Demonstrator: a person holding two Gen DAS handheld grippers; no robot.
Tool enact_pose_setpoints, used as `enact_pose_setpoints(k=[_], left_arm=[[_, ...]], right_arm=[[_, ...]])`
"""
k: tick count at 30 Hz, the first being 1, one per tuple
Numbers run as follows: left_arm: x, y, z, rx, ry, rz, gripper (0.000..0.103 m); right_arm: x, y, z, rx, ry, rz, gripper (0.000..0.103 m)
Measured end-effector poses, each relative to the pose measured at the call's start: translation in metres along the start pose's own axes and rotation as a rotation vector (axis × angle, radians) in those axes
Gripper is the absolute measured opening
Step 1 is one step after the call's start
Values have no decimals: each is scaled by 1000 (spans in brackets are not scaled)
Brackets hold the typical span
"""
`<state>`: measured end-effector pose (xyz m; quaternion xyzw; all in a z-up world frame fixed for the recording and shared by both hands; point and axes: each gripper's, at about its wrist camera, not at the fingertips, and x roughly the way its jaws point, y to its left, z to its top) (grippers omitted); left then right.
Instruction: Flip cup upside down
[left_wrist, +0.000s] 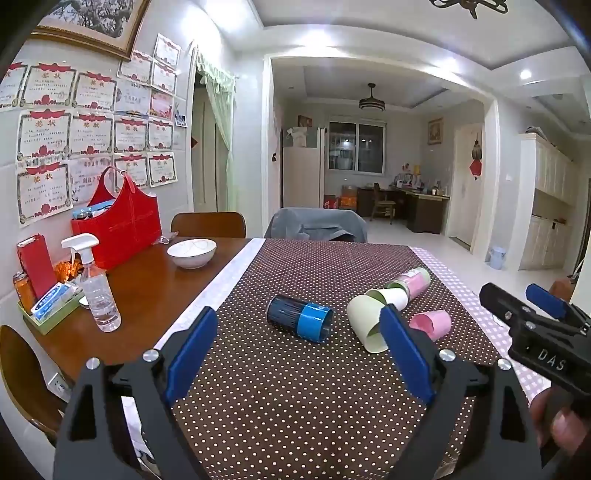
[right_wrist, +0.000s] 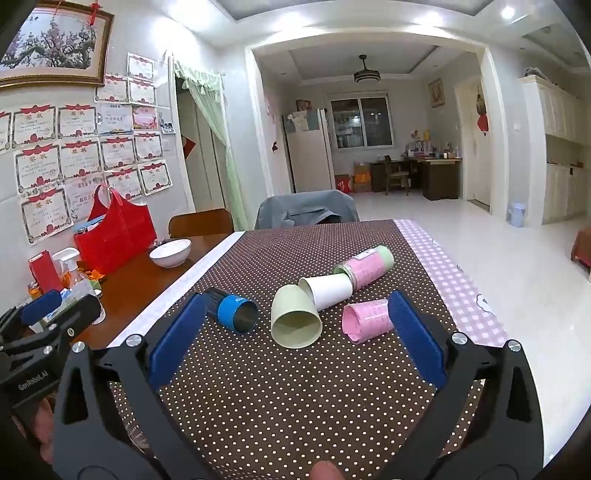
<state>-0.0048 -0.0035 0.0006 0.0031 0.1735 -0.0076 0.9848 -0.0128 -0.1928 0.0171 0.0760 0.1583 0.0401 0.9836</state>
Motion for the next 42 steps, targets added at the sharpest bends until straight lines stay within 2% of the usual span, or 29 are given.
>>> enact_pose_setpoints(k=[42], left_arm=[[-6, -1, 5, 3, -9, -5, 88]], right_arm=[[-1, 4, -2, -5, -24, -1, 97]])
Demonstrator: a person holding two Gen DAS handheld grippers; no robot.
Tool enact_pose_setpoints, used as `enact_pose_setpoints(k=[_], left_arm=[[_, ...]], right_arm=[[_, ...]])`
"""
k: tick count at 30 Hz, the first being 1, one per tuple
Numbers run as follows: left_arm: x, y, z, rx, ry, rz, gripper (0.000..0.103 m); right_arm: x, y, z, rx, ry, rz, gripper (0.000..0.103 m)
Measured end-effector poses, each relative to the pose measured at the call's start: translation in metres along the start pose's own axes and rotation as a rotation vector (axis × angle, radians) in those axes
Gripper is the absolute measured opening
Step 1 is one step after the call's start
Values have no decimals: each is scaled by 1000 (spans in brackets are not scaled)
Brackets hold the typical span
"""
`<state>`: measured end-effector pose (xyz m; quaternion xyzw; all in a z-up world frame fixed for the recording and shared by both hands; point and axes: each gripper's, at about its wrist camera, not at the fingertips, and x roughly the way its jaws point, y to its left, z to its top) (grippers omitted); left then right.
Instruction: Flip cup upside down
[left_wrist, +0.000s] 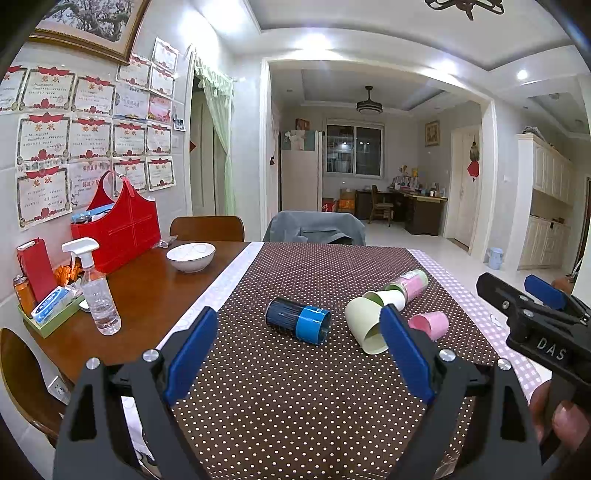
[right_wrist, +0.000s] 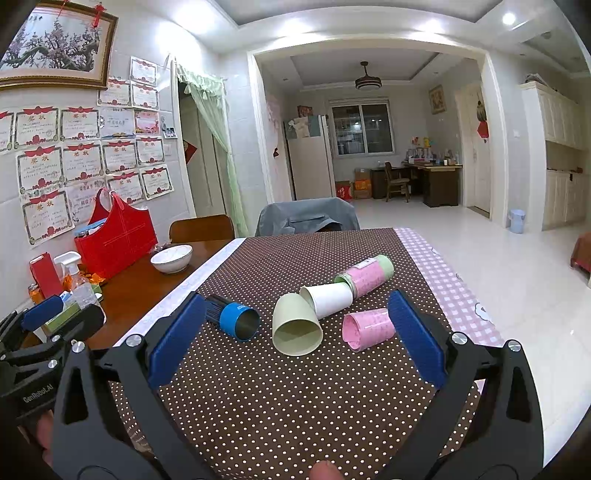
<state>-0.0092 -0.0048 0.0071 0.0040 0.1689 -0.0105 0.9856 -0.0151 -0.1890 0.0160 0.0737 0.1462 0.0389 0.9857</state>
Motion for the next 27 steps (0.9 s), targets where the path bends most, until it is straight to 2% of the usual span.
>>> enact_pose_setpoints(k=[27], left_arm=[[2, 0, 4, 6, 0, 1, 88]], right_arm=[[2, -1, 6, -8, -3, -2, 97]])
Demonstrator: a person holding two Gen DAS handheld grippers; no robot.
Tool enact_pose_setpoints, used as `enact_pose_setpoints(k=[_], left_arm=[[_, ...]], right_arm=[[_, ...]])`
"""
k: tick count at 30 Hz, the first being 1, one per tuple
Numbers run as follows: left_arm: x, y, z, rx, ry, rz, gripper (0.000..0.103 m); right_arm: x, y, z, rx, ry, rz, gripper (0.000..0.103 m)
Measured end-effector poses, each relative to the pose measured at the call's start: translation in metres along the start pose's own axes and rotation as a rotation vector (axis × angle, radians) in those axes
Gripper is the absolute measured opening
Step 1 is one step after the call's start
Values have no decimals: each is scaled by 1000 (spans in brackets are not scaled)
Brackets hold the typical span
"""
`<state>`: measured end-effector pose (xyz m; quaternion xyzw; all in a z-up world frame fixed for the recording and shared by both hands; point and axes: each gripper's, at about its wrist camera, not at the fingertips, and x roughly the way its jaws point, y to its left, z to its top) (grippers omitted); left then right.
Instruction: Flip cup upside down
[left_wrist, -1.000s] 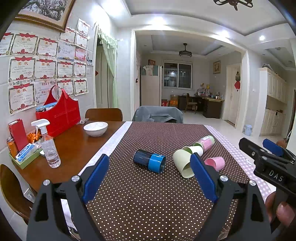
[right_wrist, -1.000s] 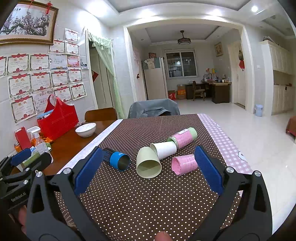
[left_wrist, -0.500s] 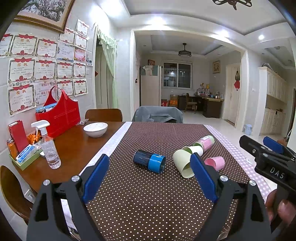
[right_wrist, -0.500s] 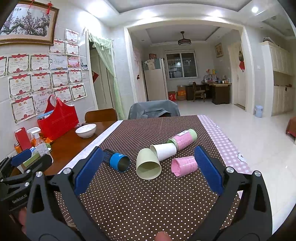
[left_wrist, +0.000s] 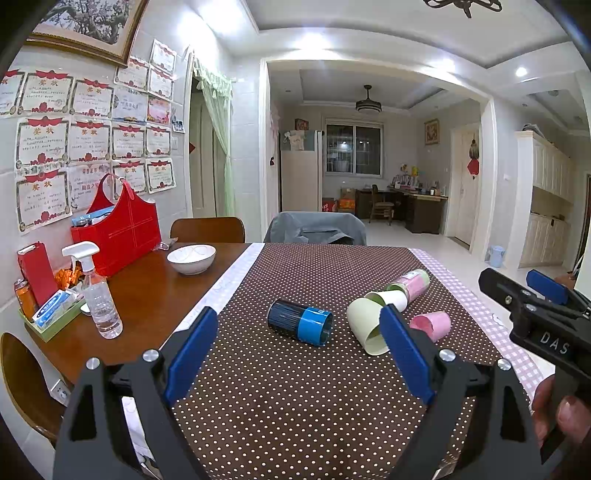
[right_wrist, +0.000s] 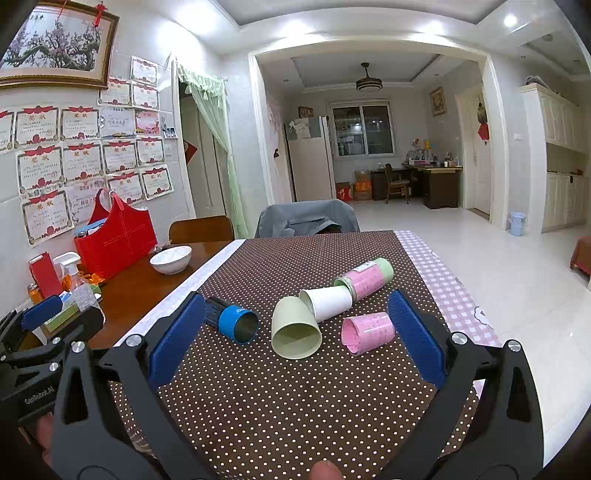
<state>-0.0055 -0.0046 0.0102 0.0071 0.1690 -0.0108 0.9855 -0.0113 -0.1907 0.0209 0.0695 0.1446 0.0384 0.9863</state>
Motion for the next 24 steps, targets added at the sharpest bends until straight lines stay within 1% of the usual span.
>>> enact_pose_setpoints(k=[6, 12, 17, 24], left_arm=[[5, 3, 1, 9, 1, -3, 88], [18, 8, -1, 16, 13, 6, 88], [37, 13, -3, 43, 35, 28, 88], [82, 25, -4, 101, 102, 56, 88]], right_arm=[[4, 0, 0, -2, 5, -4, 97], [19, 0, 0, -6, 28, 0, 97], [42, -2, 0, -12, 64, 9, 97], [82, -6, -3, -27, 135, 11, 97]])
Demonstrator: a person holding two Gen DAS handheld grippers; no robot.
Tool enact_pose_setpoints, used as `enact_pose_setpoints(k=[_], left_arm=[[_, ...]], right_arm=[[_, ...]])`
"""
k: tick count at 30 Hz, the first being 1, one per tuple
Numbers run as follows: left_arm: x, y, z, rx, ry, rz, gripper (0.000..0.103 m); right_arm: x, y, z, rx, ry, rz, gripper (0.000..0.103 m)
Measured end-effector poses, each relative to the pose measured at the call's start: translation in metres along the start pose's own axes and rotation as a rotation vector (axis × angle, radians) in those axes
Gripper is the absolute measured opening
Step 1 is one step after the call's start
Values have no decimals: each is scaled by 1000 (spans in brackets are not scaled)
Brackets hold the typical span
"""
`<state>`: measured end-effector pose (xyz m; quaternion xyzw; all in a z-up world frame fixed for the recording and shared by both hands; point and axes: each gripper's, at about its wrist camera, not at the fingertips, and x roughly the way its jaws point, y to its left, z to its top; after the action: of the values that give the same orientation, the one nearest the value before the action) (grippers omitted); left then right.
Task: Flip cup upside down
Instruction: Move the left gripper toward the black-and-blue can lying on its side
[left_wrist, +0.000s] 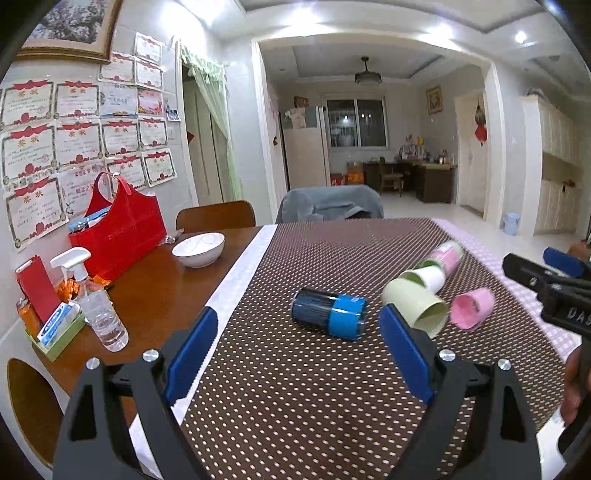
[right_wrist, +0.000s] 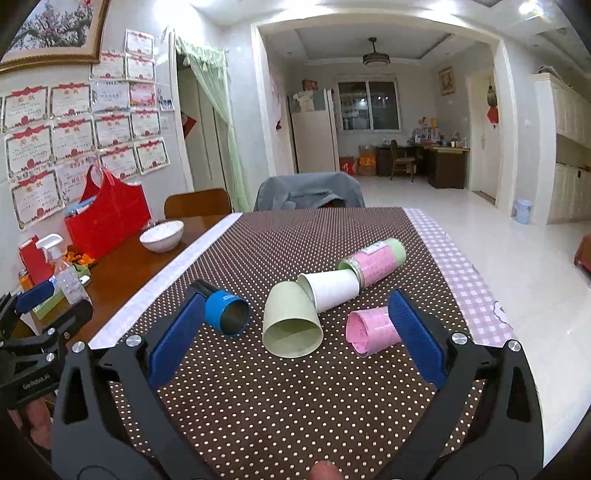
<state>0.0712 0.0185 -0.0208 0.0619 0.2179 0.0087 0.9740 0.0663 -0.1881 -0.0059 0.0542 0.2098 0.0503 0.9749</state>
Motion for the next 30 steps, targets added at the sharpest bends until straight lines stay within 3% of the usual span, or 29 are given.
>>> enact_pose_setpoints(k=[7, 15, 24, 30], left_arm=[[59, 0, 9, 23, 88, -8, 88], [133, -1, 19, -20, 219, -35, 88], [183, 5, 27, 136, 294, -64, 88], [198, 6, 23, 218, 363, -135, 88]], right_arm=[[49, -5, 6, -20, 87, -2, 97], [106, -16, 9, -5, 194, -1, 97], [134, -23, 11, 21, 263, -17, 97], [153, -21, 15, 15, 294, -22, 97]])
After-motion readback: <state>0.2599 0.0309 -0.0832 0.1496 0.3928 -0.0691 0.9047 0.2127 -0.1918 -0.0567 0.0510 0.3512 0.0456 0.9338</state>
